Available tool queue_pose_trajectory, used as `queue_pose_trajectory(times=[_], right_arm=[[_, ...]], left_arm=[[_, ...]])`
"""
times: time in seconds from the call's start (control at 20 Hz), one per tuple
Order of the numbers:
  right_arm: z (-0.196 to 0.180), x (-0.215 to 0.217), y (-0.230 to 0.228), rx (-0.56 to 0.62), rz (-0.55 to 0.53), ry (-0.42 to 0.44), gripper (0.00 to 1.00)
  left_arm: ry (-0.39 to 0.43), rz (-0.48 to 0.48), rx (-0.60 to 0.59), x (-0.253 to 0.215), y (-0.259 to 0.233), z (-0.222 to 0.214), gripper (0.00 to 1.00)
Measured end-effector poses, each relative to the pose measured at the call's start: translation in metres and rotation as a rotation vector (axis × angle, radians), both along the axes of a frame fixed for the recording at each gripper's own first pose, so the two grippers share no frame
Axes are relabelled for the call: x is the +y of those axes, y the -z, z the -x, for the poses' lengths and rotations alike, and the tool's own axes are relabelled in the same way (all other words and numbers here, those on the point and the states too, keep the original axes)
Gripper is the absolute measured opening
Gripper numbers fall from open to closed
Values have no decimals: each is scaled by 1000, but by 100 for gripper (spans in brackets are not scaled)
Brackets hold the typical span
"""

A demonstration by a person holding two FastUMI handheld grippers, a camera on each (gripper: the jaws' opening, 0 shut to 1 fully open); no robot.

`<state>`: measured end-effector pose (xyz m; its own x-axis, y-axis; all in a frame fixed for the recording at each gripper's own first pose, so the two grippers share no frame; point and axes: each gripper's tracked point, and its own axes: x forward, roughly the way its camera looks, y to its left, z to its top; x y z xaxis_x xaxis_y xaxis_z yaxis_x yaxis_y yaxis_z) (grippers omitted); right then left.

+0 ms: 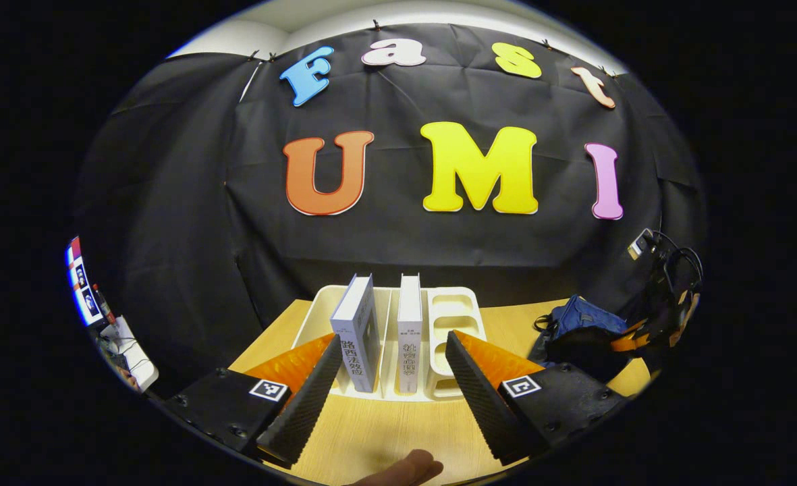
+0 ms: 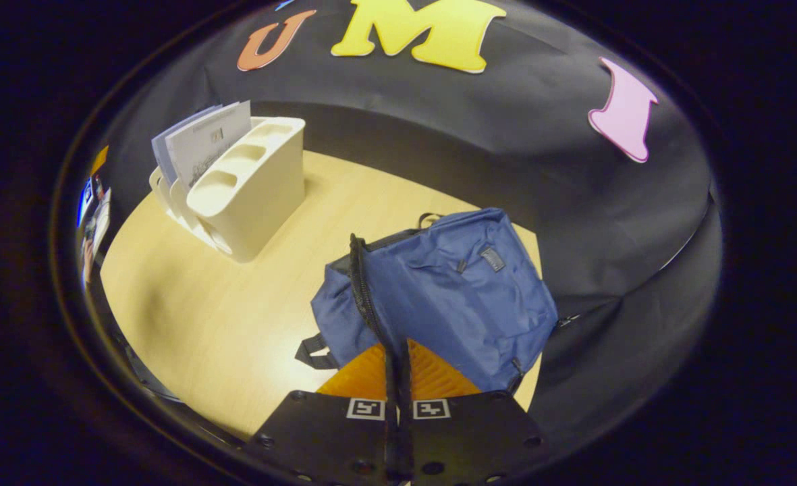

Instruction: Open the schoolbag, grab two books from the bookshelf and put them into the schoolbag.

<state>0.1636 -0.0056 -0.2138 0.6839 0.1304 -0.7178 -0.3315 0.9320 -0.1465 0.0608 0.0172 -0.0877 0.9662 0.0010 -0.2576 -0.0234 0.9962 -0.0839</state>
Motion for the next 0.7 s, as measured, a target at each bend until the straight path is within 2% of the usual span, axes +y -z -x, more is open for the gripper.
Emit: queue_pose_trajectory(times=[0.25, 0.5, 0.7], right_arm=[[-15, -2, -39, -14, -124, 32, 0], [-24, -11, -63, -47, -160, 58, 1], [-32, -15, -69, -38, -202, 77, 0]], left_arm=[[21, 34, 65, 7, 3, -40, 99], [103, 48, 167, -7, 5, -91, 99], [127, 55, 303, -15, 18, -131, 99]])
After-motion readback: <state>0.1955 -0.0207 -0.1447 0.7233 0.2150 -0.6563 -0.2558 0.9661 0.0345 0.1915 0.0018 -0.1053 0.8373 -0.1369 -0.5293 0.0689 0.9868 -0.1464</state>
